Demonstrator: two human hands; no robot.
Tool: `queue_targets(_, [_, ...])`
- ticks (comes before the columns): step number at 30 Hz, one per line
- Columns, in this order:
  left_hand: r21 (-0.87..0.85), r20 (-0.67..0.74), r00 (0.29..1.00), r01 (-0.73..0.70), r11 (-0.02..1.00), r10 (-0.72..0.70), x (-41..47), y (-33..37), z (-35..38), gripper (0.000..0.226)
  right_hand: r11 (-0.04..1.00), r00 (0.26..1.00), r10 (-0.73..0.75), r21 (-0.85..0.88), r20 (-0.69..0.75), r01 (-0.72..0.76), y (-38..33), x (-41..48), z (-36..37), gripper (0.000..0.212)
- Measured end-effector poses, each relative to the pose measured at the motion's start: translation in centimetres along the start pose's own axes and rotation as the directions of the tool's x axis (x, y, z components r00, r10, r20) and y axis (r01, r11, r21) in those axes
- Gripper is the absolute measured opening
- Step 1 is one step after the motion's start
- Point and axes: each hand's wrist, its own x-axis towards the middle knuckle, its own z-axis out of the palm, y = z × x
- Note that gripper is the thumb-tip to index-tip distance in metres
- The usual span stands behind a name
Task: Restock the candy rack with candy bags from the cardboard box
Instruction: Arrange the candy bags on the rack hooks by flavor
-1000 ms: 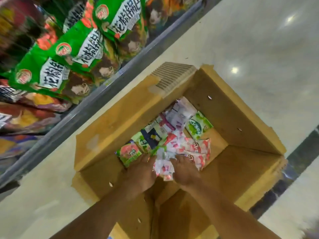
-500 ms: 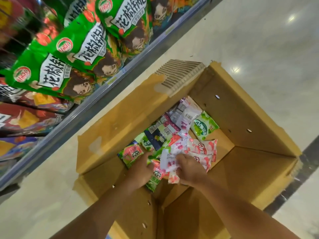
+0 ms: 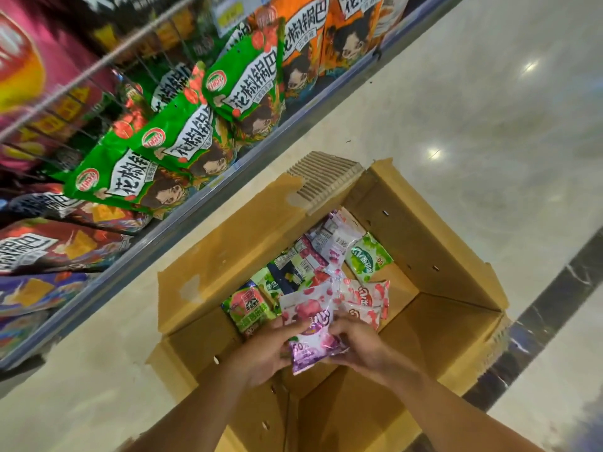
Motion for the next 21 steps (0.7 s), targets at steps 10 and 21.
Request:
queue_targets(10, [0.003,-0.239,0.948,-0.217,0.976,0.211,2.9,-2.9,-6.2,0.095,0.944,0.96,-0.14,-0.325,-0.243,0.056,-5.1,5.1,1.5,0.028])
queue_targets(21, [0.111,-0.317,0.918,-0.215,0.97,0.239,3.0,-1.8,-6.3,0.079,0.993,0.957,-0.116,0.006,-0.264,0.122,-5.5,10.7,3.2,0.045])
